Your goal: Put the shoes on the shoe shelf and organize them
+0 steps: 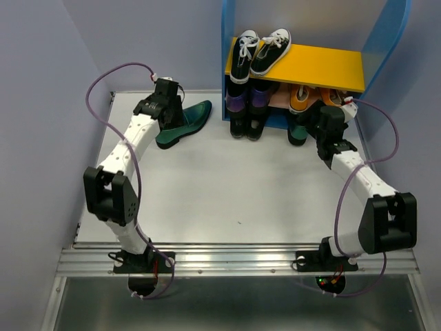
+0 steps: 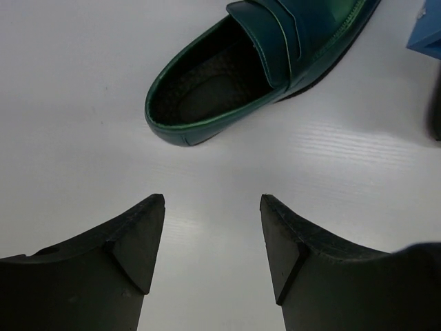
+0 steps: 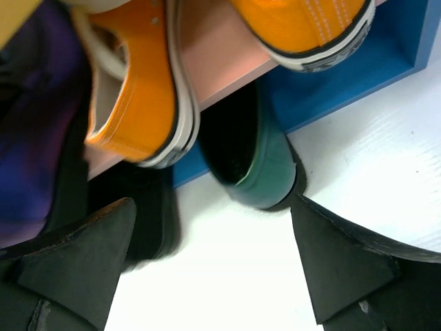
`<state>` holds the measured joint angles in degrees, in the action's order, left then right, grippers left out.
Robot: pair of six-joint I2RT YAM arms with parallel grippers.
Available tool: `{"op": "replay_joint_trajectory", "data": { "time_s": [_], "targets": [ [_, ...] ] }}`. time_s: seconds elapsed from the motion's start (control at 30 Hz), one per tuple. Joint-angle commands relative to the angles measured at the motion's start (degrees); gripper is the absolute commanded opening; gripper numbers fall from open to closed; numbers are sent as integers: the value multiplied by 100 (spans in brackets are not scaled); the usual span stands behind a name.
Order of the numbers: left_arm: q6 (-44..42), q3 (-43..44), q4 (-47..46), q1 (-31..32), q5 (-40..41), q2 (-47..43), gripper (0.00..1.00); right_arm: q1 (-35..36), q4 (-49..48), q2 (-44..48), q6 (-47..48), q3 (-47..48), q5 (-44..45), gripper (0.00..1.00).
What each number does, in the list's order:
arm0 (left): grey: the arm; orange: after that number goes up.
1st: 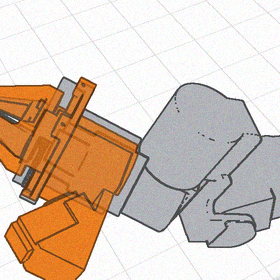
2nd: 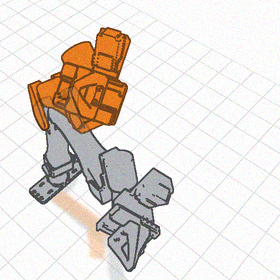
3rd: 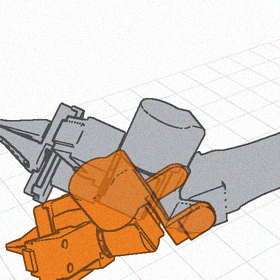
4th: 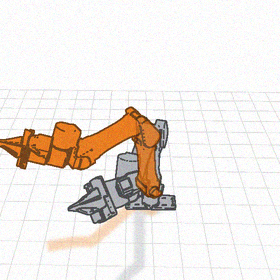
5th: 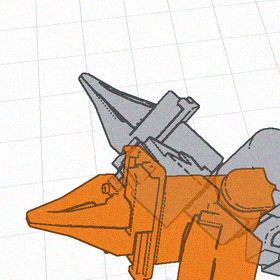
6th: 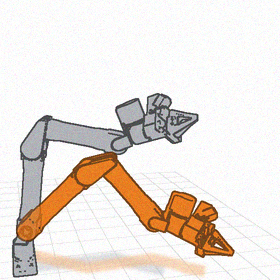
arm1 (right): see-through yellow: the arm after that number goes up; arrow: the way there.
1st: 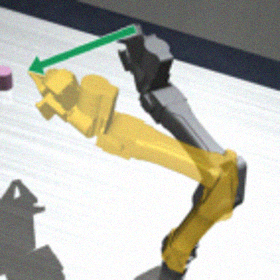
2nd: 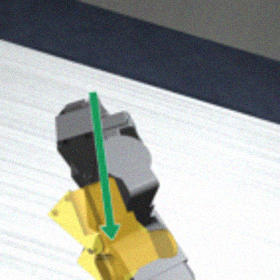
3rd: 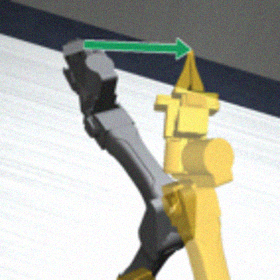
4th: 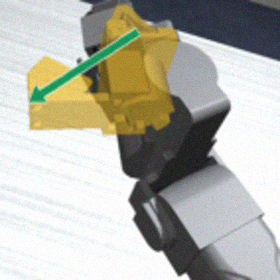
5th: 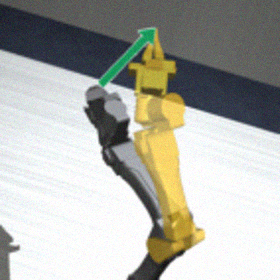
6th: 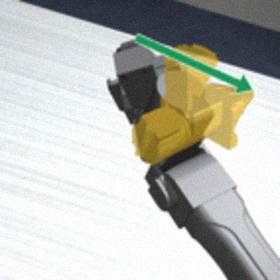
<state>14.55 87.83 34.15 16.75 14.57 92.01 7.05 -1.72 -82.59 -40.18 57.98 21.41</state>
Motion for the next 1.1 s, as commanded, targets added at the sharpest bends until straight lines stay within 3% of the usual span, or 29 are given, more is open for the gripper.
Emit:
{"op": "replay_joint_trajectory", "data": {
  "time_s": [0.0,0.27,0.53,0.8,1.07],
  "targets": [
    [-435,927,575,-32,679,844,69,-11,-66,515,300,-312,-620,100],
    [-522,1780,339,3,802,1978,69,-11,557,1464,503,-700,-936,100],
    [-541,1940,381,-5,574,2760,67,-11,848,1833,547,-946,-981,100],
    [-496,1184,188,74,29,2428,63,-11,892,1737,538,-832,-1042,100],
    [-532,1447,522,82,187,2778,65,-11,892,1746,503,-841,-1077,100]
  ]
}}
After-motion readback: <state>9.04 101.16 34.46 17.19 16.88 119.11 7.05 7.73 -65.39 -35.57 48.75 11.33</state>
